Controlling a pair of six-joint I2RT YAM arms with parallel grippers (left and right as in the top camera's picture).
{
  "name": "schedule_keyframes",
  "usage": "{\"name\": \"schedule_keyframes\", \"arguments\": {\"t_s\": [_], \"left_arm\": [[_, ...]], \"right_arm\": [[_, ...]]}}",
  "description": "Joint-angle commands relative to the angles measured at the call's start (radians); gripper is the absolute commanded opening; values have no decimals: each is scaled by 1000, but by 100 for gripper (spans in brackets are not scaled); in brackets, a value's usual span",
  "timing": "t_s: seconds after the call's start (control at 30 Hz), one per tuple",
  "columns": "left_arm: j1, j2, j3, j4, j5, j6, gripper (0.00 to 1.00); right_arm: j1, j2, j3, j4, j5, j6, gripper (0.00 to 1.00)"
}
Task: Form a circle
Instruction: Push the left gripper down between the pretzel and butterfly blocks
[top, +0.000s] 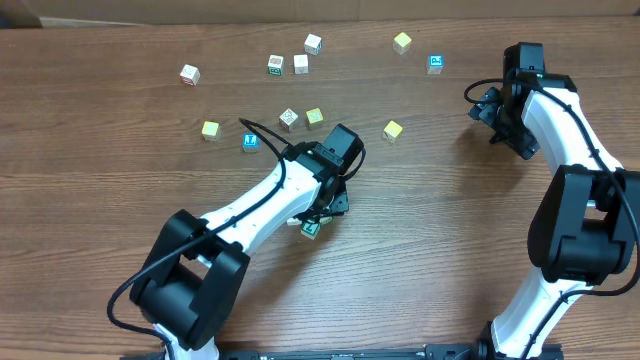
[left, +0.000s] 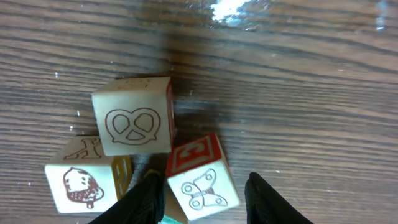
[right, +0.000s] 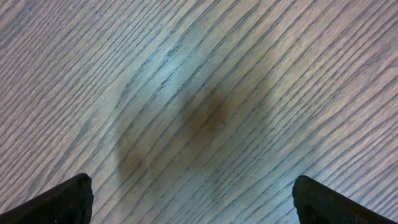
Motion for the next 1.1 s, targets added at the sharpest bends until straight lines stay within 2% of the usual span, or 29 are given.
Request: {"name": "schedule_keyframes", "arguments": {"t_s": [0.0,0.23,1.07], "left_arm": [[-5,33,-12,8,-16,-26,40],[-5,33,-12,31,-16,-25,33],[-5,33,-12,36,-25,-25,30]], "right_arm": [[2,-26,0,5,3,0,100],[2,-26,0,5,3,0,100],[2,-26,0,5,3,0,100]]}}
